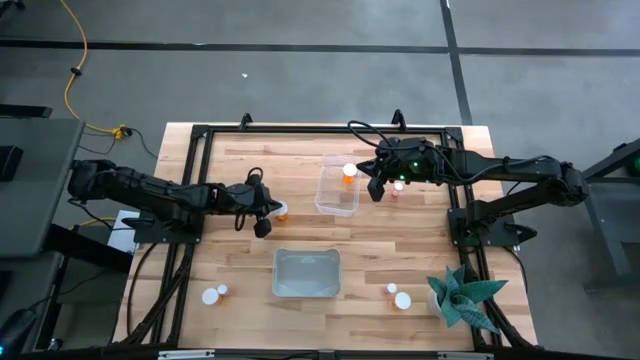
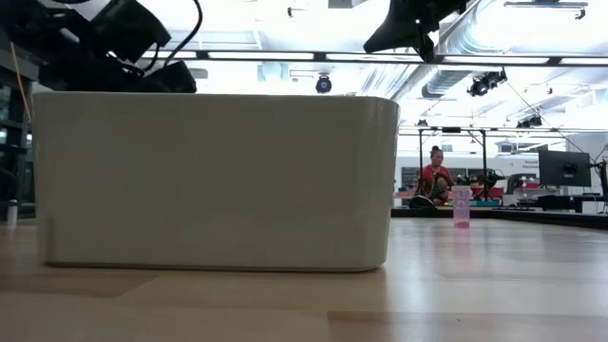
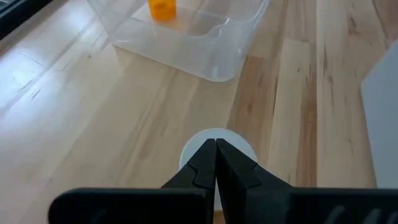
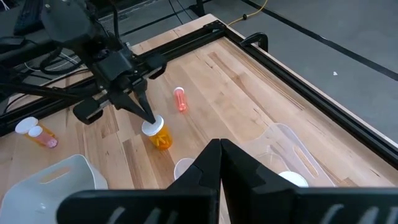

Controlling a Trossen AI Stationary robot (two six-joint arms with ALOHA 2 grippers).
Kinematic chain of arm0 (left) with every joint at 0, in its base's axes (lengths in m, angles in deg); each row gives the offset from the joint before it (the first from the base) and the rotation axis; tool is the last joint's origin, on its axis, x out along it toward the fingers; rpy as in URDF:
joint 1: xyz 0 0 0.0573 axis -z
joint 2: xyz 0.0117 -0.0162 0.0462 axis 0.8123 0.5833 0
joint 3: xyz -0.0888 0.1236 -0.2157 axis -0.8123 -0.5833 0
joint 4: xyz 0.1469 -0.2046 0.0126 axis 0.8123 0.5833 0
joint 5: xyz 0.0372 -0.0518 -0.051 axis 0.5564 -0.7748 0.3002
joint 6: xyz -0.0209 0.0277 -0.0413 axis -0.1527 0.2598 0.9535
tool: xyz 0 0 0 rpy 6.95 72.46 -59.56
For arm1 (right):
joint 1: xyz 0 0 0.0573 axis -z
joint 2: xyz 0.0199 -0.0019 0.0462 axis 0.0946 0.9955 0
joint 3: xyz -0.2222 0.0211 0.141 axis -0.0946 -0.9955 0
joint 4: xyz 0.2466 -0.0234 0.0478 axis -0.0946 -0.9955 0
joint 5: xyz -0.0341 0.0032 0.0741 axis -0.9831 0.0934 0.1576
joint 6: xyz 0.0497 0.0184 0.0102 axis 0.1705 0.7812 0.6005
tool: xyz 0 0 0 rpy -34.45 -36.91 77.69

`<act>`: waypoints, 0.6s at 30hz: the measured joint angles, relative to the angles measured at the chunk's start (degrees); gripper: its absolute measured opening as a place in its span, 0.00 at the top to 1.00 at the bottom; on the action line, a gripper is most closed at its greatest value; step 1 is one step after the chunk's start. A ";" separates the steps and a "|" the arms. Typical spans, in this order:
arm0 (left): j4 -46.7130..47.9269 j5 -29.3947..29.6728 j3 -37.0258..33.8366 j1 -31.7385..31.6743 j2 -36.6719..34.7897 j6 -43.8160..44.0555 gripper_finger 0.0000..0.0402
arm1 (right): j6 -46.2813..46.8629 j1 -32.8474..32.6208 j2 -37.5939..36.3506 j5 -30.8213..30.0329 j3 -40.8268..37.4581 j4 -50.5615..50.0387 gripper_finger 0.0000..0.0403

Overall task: Pick and place medicine bottles into bin by pill shape (circle, oval)
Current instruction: Put the top left orange pill bottle into the transparent bin

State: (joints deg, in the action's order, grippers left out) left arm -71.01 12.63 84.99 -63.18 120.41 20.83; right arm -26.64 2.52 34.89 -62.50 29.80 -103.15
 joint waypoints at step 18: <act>-8.40 2.00 0.33 -0.20 9.69 -0.04 1.00 | 0.44 -0.11 0.06 0.83 0.00 0.80 1.00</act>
State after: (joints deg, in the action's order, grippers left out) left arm -79.41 14.63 85.32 -63.38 130.09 20.79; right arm -26.20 2.41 34.96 -61.67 29.80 -102.34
